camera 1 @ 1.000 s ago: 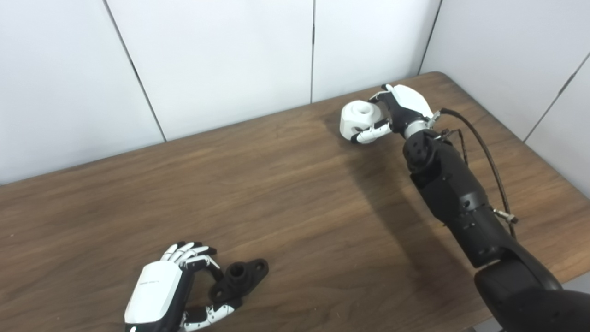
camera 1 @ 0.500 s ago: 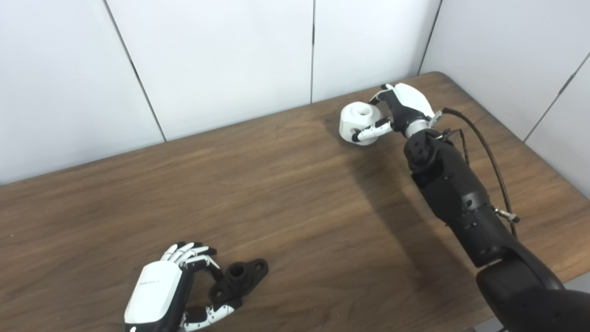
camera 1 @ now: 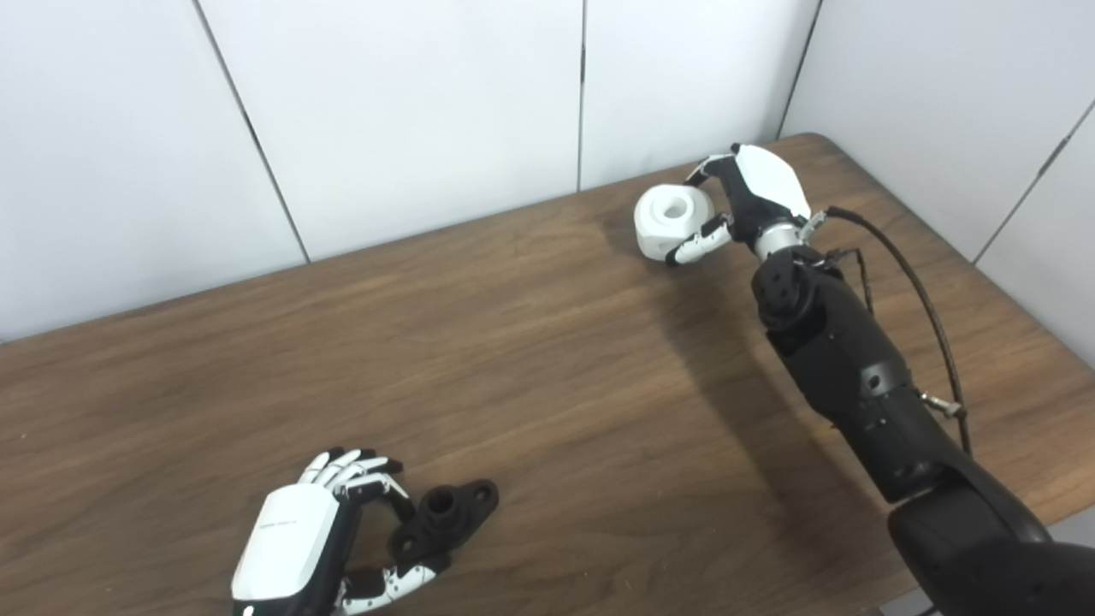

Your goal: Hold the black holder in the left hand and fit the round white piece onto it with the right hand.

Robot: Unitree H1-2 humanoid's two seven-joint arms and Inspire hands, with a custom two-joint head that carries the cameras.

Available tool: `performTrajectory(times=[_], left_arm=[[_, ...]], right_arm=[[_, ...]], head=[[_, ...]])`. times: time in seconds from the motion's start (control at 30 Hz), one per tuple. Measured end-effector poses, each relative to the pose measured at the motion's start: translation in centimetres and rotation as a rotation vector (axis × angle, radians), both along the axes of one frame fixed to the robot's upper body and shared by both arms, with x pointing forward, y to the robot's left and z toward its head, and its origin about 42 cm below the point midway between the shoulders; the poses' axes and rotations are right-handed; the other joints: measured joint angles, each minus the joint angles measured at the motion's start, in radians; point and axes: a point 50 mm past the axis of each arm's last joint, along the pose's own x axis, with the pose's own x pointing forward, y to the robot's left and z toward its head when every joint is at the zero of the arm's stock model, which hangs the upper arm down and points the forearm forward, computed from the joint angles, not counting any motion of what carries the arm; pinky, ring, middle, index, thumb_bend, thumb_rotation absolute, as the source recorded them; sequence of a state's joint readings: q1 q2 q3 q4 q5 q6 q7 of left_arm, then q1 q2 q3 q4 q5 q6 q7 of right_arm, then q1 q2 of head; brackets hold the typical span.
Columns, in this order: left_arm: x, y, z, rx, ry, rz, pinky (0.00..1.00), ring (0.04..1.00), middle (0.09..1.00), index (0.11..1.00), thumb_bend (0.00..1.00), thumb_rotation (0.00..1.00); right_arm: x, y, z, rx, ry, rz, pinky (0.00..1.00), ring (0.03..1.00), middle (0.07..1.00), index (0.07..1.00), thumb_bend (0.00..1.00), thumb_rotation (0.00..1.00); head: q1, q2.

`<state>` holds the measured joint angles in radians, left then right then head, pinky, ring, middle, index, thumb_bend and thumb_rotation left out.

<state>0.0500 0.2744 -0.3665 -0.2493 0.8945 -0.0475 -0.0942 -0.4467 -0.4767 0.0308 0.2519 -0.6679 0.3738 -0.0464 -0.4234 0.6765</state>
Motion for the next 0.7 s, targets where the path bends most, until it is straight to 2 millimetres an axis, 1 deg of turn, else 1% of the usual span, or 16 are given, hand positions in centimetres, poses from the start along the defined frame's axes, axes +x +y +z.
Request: performTrajectory(times=[0.3,0.43,0.53,0.7], left_arm=[[0.0,-0.2,0.0,0.003,-0.002,0.003,0.92,0.856,0.764,0.485,0.52,0.05],[0.0,-0.3,0.0,0.007,-0.003,0.002,0.93,0.858,0.766,0.485,0.52,0.05],[0.0,-0.3,0.1,0.011,0.0,0.004,0.94,0.861,0.768,0.485,0.52,0.05],[0.0,-0.3,0.1,0.016,0.005,0.008,0.95,0.866,0.772,0.485,0.52,0.05]], right_arm=[[-0.2,-0.2,-0.1,-0.006,-0.014,0.017,1.0,0.977,0.832,0.484,0.52,0.13],[-1.1,-0.2,0.0,-0.008,-0.019,0.033,1.0,0.968,0.834,0.484,0.52,0.13],[-1.8,0.1,0.8,-0.007,-0.032,0.066,1.0,0.973,0.839,0.484,0.52,0.14],[-2.6,1.5,3.0,0.023,-0.038,0.131,1.0,0.971,0.846,0.484,0.53,0.14]], head=[[0.017,0.0],[0.038,0.003],[0.051,0.005],[0.077,0.009]])
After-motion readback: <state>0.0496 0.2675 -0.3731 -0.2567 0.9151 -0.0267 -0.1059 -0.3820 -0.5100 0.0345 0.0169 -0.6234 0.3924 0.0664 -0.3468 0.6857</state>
